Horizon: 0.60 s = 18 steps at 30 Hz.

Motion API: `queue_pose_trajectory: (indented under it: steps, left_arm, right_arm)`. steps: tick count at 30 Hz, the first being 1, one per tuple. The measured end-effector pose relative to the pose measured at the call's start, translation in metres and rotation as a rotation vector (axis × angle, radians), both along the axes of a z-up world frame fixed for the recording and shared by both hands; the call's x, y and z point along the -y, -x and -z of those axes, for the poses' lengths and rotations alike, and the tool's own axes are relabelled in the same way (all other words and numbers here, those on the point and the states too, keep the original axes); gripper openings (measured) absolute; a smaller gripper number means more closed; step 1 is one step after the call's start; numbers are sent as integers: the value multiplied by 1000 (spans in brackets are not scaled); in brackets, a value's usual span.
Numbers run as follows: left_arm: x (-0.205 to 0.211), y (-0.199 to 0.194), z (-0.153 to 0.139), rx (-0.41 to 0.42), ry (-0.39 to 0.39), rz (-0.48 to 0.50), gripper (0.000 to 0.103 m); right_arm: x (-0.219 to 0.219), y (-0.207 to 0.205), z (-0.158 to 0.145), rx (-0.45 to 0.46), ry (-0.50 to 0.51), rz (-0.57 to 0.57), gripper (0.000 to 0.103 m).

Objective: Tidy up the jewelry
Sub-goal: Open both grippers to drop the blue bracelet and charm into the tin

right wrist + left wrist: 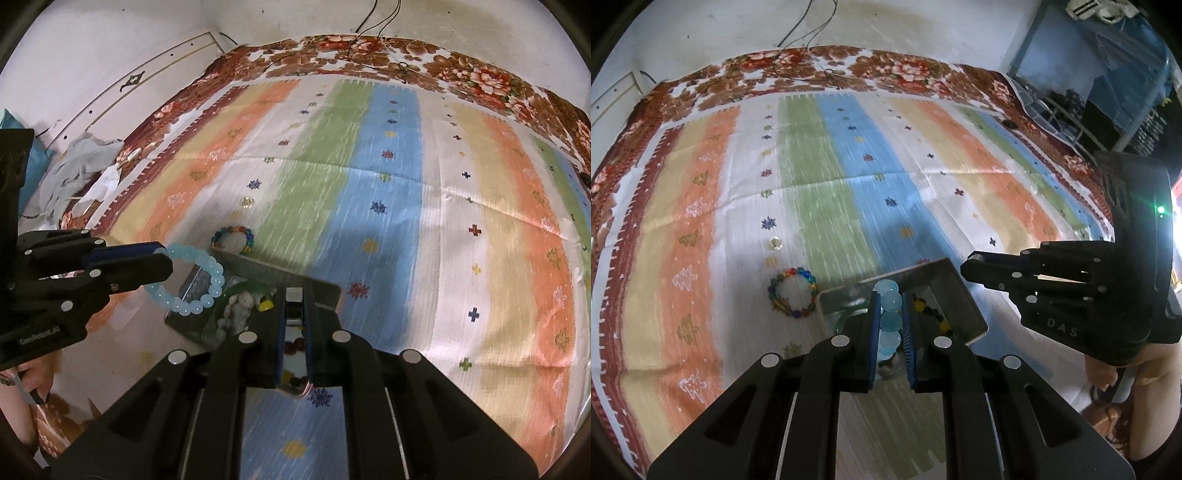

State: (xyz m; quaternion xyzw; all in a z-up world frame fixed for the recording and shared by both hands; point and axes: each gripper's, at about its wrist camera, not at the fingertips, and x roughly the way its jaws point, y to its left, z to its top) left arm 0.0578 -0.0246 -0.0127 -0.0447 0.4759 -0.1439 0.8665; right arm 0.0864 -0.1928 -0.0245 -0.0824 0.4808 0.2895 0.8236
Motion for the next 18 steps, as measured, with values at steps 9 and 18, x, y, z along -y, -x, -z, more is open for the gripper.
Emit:
queue_pose_trajectory:
  steps: [9, 18]
  left_arm:
    - [3, 5, 4, -15, -11, -2, 11]
    - [-21, -2, -2, -1, -8, -55, 28]
  right_arm:
    - [-6, 5, 7, -20, 22, -35, 10]
    - [-7, 1, 8, -12, 41, -33, 43]
